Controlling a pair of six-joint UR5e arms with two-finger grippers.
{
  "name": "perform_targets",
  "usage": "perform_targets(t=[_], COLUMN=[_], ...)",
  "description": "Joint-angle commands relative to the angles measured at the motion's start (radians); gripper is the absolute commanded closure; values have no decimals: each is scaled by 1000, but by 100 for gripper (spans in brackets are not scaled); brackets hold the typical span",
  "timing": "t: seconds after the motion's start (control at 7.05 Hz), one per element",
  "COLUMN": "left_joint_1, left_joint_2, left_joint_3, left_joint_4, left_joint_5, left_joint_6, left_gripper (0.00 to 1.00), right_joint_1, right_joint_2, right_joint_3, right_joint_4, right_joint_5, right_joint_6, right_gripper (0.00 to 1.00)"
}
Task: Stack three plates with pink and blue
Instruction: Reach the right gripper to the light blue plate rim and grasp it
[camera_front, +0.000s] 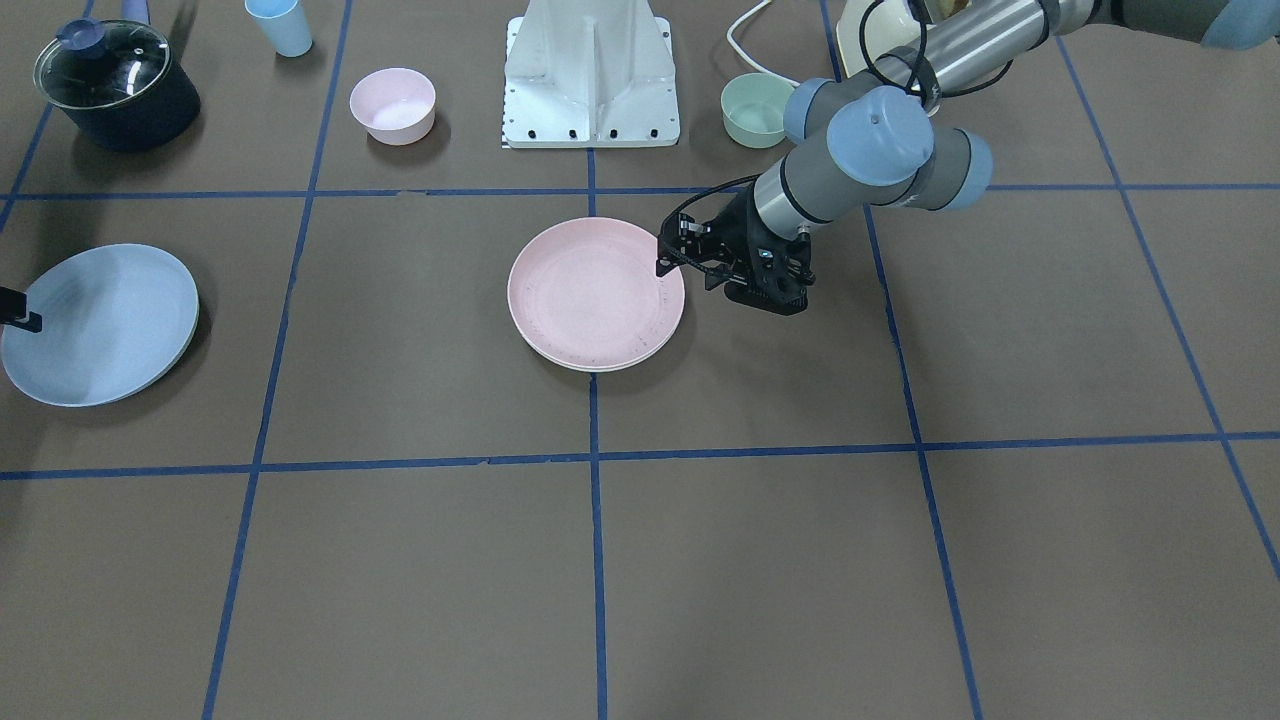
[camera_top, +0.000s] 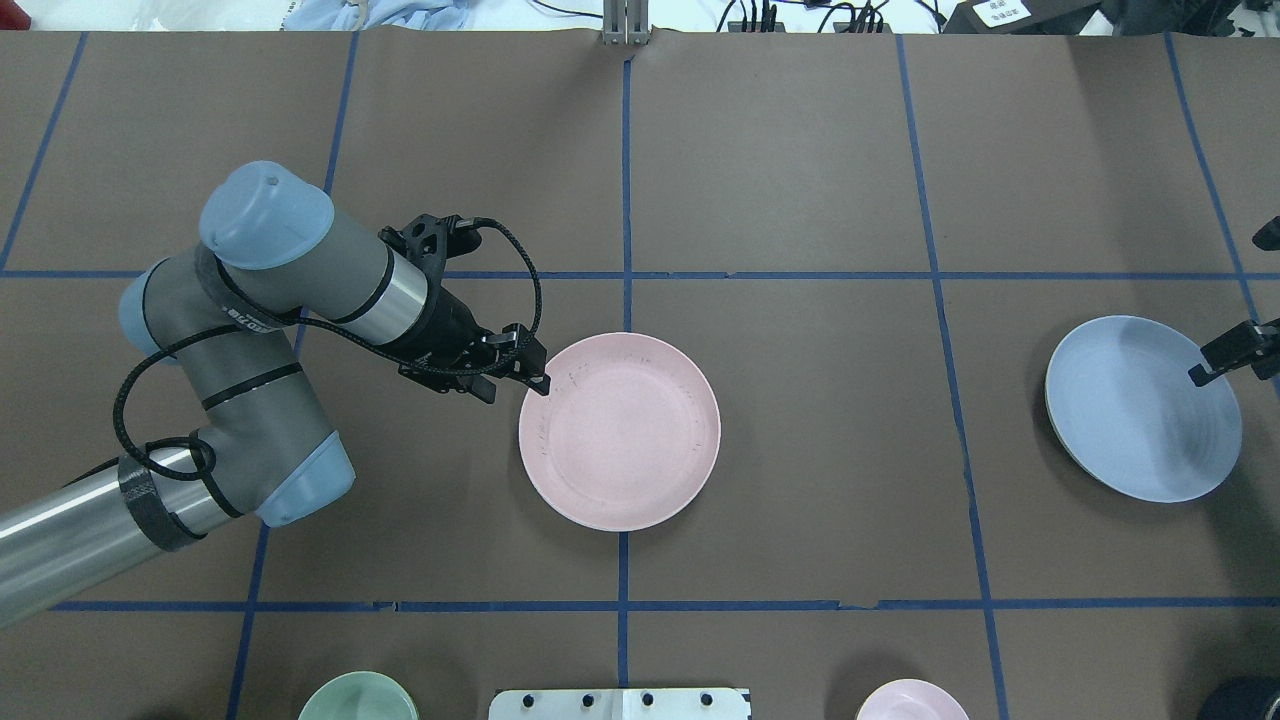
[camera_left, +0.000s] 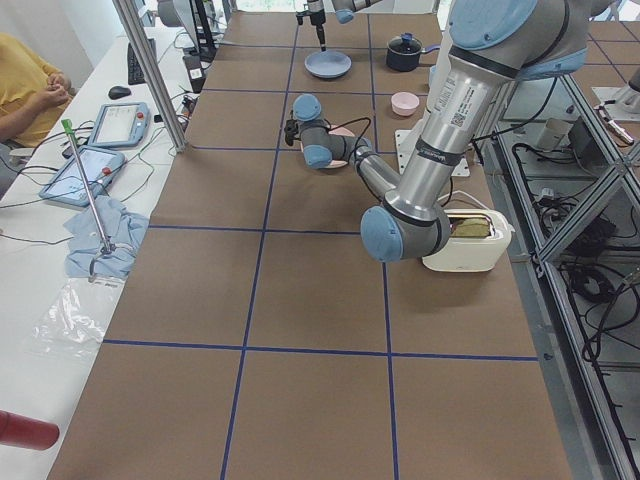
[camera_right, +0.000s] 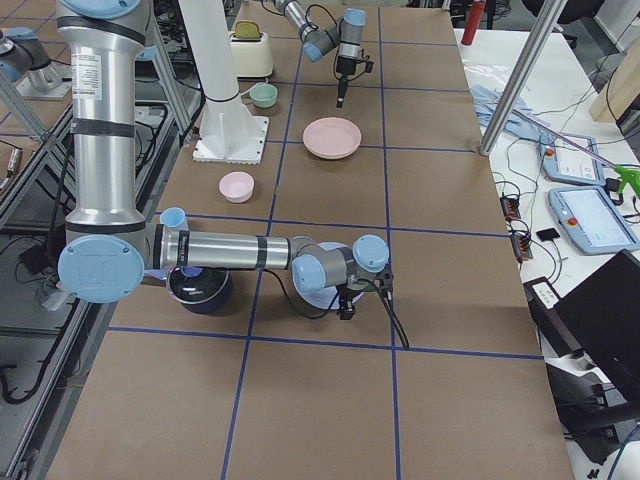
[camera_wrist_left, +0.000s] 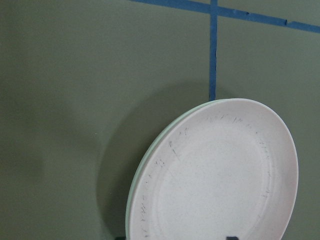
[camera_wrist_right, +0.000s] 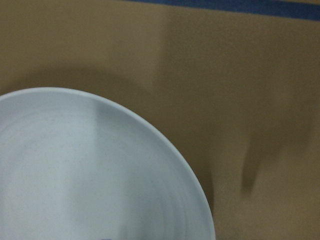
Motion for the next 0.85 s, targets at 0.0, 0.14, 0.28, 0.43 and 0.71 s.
perform_targets(t=[0.0,0.14,0.28,0.43,0.71], left_joint_1=[0,0,0,2,2], left_joint_2=[-1,-1,-1,-1,-1], left_joint_3=[0,0,-1,-1,-4], left_joint_4=[0,0,0,0,0], left_joint_5=[12,18,19,21,21], left_joint_6=[-1,-2,-2,-2,-3], left_gripper=[26,26,26,25,25], right_joint_1=[-25,-23,-25,-23,-23], right_joint_2=[13,11,13,13,11], right_joint_3=[-25,-41,-51,-62,-74], right_joint_4=[0,2,0,2,0], right_joint_5=[-14,-14,-14,-14,-14], right_joint_6=[-3,-6,-8,-8,-9], right_gripper=[14,20,34,51,100])
